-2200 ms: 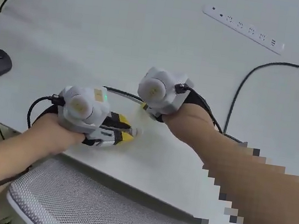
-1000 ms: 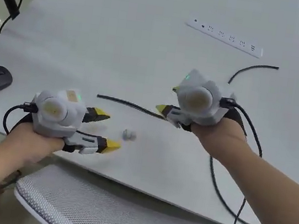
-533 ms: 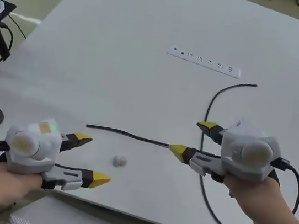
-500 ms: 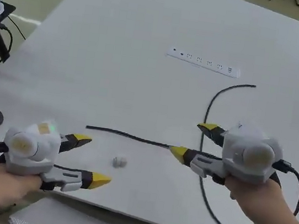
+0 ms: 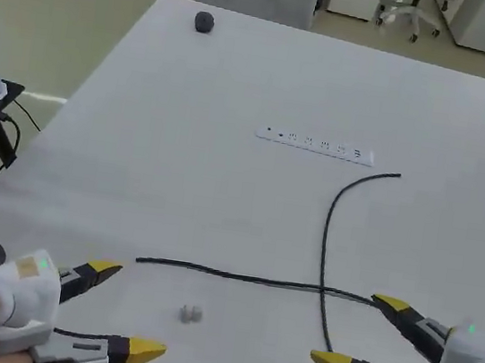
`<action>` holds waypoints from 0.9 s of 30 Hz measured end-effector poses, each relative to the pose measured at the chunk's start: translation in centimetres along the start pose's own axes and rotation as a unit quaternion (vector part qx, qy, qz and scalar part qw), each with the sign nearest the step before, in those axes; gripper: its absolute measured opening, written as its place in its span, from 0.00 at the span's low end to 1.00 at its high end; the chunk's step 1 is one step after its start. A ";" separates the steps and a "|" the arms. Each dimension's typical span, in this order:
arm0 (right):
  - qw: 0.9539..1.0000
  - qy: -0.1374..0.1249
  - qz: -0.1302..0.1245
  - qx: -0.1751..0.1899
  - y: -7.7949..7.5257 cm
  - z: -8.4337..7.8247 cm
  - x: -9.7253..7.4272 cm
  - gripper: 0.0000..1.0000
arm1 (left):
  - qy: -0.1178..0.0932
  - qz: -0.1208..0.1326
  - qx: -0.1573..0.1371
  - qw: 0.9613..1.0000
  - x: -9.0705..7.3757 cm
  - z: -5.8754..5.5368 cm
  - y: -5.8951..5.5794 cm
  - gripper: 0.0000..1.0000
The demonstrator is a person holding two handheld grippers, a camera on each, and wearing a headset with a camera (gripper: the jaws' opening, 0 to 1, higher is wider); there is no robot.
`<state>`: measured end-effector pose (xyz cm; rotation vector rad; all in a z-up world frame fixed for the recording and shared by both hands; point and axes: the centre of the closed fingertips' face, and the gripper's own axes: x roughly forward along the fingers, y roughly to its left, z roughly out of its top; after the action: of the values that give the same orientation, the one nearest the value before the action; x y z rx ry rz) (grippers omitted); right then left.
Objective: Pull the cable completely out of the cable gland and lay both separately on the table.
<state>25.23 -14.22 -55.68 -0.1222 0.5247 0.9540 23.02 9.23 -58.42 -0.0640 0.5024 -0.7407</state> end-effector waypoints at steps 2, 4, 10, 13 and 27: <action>1.000 0.004 -0.003 -0.010 0.1 -0.9 -0.2 0.80 | -0.003 0.000 0.002 1.000 0.0 0.4 -0.2 0.89; 1.000 0.010 0.004 0.002 0.3 -1.9 -0.4 0.82 | -0.008 0.001 0.006 1.000 0.0 0.8 -0.4 0.91; 1.000 0.018 0.015 -0.002 0.8 -2.9 -0.7 0.92 | -0.017 0.006 0.007 1.000 0.1 1.4 -0.6 0.94; 1.000 0.013 0.021 0.013 1.0 -2.7 -0.9 0.98 | -0.018 0.008 0.005 1.000 0.0 1.5 -0.5 0.96; 0.999 0.017 0.026 0.038 1.6 -3.5 -1.3 0.99 | -0.025 0.017 -0.005 1.000 -0.6 1.4 -0.6 0.99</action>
<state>22.03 -15.36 -57.86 -0.0556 0.5975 0.9828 22.88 9.00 -56.80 -0.0830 0.4576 -0.7007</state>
